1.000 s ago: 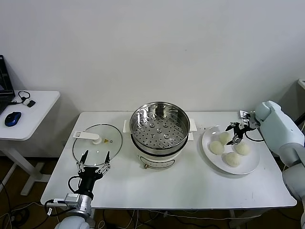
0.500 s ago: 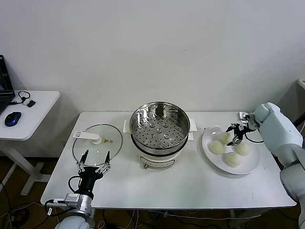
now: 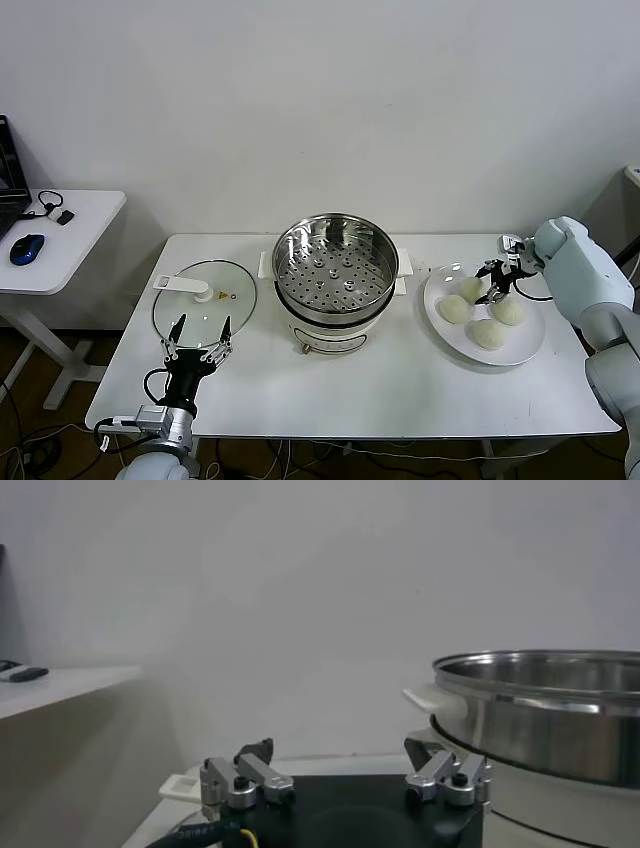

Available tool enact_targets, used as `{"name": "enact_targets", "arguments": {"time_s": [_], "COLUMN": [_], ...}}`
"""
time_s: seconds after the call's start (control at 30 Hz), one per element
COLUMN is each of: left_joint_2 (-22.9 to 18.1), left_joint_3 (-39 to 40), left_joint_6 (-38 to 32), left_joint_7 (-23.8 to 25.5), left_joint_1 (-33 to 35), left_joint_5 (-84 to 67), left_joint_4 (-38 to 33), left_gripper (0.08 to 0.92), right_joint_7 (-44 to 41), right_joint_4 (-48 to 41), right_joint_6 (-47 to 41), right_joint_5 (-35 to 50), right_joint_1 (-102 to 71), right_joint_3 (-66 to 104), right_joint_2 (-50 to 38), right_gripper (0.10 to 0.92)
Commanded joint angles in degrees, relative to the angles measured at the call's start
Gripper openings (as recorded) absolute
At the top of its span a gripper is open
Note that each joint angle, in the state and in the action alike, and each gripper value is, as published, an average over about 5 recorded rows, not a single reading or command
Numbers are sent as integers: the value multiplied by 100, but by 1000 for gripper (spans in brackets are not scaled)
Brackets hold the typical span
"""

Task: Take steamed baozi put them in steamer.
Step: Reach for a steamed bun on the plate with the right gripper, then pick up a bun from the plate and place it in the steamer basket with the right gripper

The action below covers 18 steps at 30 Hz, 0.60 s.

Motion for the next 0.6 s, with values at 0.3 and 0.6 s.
{"name": "enact_targets", "arguments": {"time_s": [0.3, 0.6], "left_joint_2": [-2, -12], "left_joint_3": [-43, -80], "left_joint_6": [6, 11], "left_joint_7": [-11, -20], "left_joint_1": [27, 52], "left_joint_5": [-22, -24], "left_joint_4": [-37, -86], "left_gripper": [823, 823], "right_joint_7": [-293, -500], "right_joint_4": [415, 1239], "right_joint_6": [48, -89], "right_joint_5": [575, 1709], "right_joint_1": [149, 536], "right_joint_3": [-495, -1632], "right_joint_2": [-175, -629], "right_gripper": [721, 706]}}
